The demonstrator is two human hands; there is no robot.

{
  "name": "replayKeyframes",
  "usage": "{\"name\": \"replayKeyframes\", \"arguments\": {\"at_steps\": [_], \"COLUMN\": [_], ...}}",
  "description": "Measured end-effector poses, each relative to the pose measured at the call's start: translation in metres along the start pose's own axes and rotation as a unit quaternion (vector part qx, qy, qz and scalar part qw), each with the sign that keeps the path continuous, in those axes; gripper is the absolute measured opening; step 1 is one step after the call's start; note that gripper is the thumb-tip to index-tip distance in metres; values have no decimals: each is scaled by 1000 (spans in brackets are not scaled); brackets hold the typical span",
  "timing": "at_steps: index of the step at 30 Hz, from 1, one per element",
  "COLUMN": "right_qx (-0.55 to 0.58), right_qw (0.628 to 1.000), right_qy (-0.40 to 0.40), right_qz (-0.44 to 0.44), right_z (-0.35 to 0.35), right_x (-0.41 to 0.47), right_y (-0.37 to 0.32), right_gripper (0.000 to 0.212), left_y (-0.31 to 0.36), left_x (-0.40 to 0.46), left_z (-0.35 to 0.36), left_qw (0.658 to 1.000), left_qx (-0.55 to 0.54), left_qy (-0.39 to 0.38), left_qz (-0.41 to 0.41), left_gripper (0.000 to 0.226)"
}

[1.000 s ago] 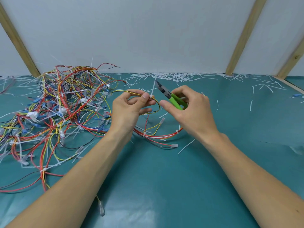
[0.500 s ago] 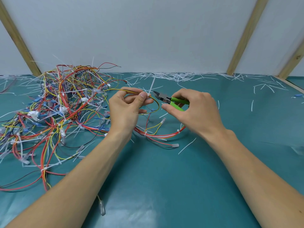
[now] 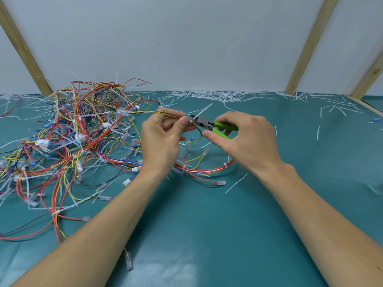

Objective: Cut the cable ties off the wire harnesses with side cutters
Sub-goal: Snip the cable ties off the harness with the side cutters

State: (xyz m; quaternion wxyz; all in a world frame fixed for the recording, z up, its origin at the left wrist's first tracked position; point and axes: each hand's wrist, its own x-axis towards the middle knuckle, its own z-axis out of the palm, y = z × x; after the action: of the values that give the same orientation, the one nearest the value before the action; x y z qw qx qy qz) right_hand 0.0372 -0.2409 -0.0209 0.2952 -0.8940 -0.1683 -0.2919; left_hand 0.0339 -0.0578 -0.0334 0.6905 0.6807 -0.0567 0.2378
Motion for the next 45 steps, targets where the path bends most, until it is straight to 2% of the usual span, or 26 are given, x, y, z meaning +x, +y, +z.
{"name": "replayKeyframes", "arguments": {"at_steps": [16,25,45], "right_qx": [48,51,-29], "right_qw": [998,997,999], "right_qy": [-12,15,-9], "right_qz": [49,62,40], "right_z": [6,5,6], "right_x": [-2,0,-2], "right_y": [1,0,3], "right_gripper": [37,37,33], "left_y": [6,5,-1], "left_x": [-1,-2,-2], "left_z": [-2,0,0], "left_qw": [1000,1000,998], "left_qx": [1,17,56], "left_qy": [10,-3,16], "left_qz": [-10,-1,29], "left_gripper": [8,11,7]}}
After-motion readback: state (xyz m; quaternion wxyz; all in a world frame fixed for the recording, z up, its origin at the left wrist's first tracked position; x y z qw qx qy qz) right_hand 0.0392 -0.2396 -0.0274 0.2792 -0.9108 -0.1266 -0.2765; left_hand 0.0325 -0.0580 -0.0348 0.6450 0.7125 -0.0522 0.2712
